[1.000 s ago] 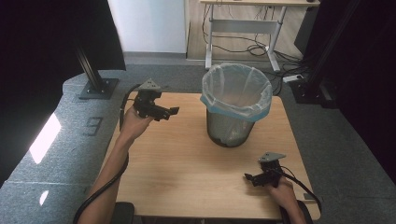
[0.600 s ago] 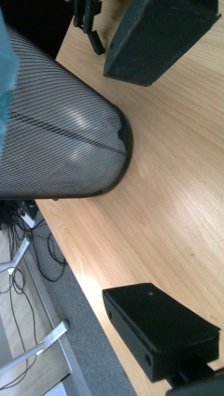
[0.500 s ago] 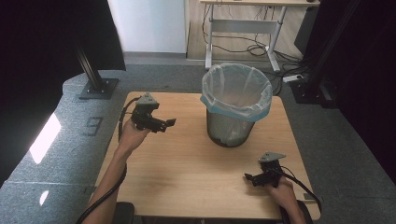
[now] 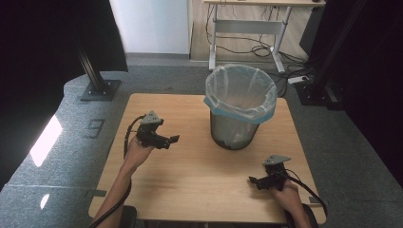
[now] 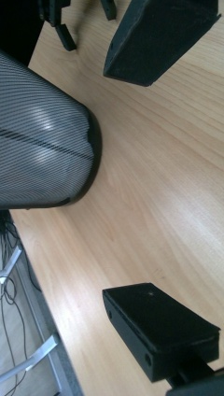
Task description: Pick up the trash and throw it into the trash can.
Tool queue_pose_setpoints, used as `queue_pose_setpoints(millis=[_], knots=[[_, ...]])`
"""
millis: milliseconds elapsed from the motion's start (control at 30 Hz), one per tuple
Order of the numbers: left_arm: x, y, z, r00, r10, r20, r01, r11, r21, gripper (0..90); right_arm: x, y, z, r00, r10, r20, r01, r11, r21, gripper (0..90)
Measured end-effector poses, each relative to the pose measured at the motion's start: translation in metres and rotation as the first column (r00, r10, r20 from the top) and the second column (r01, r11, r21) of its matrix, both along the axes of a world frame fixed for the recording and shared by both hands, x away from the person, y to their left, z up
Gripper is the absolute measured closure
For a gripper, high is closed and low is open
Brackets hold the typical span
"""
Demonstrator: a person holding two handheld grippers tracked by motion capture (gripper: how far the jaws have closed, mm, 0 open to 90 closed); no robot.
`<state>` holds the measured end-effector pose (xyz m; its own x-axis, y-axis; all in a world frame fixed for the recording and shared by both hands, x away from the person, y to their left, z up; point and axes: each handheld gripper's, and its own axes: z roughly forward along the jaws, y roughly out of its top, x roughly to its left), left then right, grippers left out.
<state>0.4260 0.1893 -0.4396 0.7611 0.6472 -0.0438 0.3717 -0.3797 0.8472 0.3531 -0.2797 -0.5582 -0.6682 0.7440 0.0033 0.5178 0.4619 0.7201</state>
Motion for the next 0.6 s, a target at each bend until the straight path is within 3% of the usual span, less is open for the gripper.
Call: queue_pose_setpoints(millis=[333,600], knots=[[-0.009,0.004,-0.047,0.9994,0.009,-0.034,-0.008,0.9996,0.028,0.0,0.0,0.0,0.0,1.0,0.001,0.002,-0.001,1.0,0.0,0.0],[-0.013,0.0,-0.083,0.9973,0.008,-0.073,-0.002,0.9968,0.079,0.0,0.0,0.0,0.0,1.0,0.001,0.002,-0.001,1.0,0.0,0.0]])
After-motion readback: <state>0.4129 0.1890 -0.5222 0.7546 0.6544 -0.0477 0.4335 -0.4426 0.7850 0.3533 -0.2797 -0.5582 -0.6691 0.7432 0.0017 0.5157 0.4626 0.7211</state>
